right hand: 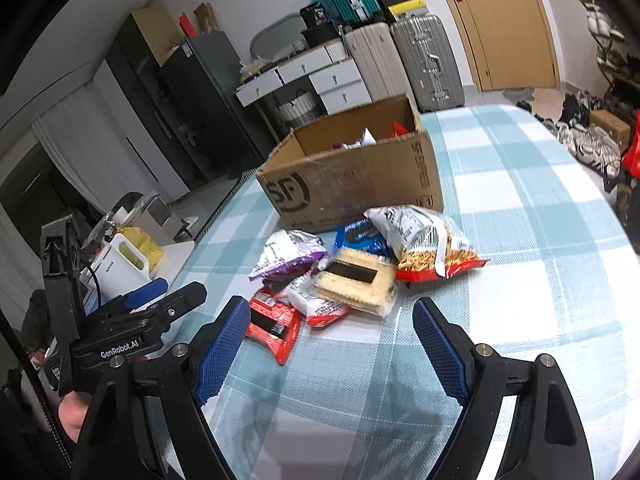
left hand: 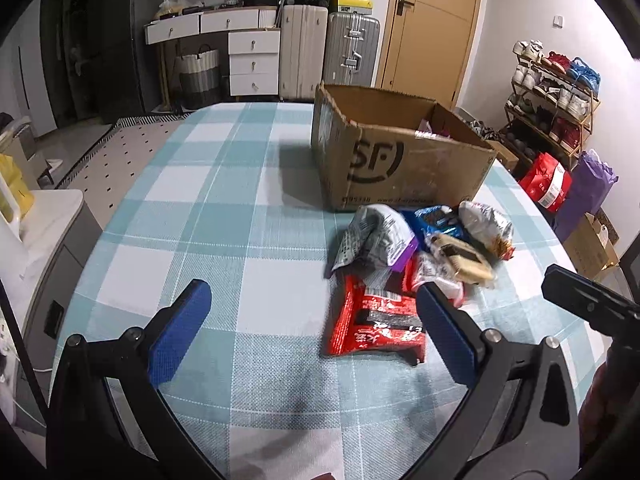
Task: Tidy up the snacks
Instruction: 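Grasp the clear cracker pack with the right gripper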
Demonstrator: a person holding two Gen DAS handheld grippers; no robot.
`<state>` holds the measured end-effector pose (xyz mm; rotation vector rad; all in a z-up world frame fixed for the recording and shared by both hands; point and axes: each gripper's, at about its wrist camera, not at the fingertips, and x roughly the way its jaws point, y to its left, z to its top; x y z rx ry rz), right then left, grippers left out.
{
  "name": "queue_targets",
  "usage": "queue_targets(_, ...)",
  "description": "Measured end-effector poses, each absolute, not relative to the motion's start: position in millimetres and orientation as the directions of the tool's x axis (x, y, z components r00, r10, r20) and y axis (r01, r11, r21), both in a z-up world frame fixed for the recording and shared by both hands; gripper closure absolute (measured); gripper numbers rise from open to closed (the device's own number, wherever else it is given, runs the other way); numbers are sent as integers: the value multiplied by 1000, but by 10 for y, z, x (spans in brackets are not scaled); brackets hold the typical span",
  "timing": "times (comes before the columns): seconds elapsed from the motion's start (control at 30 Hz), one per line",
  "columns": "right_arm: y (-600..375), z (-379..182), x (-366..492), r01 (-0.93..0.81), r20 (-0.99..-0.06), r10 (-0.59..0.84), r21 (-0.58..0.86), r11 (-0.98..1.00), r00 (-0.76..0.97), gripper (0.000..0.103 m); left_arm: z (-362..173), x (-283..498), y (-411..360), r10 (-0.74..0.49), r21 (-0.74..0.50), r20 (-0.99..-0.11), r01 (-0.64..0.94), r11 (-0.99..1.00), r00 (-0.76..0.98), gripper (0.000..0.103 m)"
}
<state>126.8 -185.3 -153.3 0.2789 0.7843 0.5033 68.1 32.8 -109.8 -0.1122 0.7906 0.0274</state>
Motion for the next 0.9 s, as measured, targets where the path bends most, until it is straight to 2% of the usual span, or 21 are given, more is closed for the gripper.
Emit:
queue_targets(0.5,-1689,-1918,1741,-274,-646,542,474,837,537,18,-1476,881,421,-35,-109,-743,-69,992,668,1)
queue_targets(0.9,-1456,-2031,2048,-254,-677,504,440,862,536,18,-1678,1052,493,-76,-153,-774,-69,986,628,1)
